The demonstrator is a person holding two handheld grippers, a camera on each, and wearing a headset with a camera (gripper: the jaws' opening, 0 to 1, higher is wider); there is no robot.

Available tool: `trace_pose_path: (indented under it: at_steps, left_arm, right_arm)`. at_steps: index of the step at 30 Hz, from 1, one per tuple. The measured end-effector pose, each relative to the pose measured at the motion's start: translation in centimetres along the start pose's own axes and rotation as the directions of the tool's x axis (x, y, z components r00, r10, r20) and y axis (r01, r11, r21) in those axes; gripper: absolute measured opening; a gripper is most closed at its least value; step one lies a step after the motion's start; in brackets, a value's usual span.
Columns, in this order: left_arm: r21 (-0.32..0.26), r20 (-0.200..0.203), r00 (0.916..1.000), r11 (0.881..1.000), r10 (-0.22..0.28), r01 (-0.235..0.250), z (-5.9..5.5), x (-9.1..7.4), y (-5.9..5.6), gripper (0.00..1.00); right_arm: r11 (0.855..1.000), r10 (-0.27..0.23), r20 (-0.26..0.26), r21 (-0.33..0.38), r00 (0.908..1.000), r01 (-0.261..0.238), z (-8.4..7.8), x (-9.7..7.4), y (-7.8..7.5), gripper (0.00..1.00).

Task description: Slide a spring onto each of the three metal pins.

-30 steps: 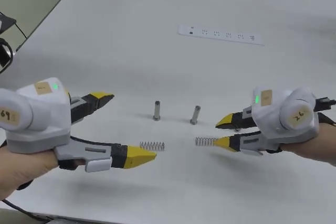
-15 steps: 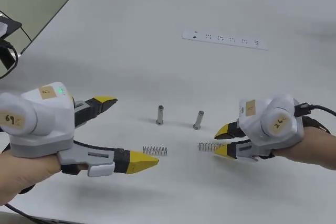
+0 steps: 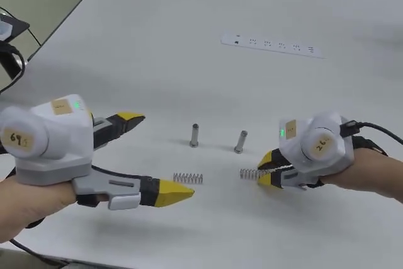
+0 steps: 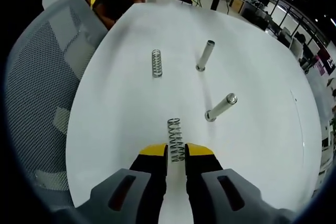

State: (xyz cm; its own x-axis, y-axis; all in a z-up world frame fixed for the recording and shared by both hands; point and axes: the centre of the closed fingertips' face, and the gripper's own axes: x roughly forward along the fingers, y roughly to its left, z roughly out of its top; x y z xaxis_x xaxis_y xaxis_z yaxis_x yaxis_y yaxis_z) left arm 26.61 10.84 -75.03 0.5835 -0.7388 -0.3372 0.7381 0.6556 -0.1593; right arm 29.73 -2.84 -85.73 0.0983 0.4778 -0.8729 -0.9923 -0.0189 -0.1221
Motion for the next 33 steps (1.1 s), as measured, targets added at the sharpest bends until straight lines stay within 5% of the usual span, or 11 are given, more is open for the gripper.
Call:
trace_pose_path:
  at_steps: [15,33]
  left_arm:
    - [0.002,-0.001,1.0000,1.000,-0.009,0.009,0.1,-0.1,-0.2,0.97]
    - [0.031,-0.020,0.9985,0.998,-0.050,0.051,0.2,0.7,-1.6,0.95]
  right_arm:
    - [1.000,0.018,-0.014,-0.012,0.9997,-0.018,0.1,-0.1,0.4,0.08]
    - [1.000,-0.022,0.036,0.021,0.9991,0.021,0.5,-3.7,0.6,0.08]
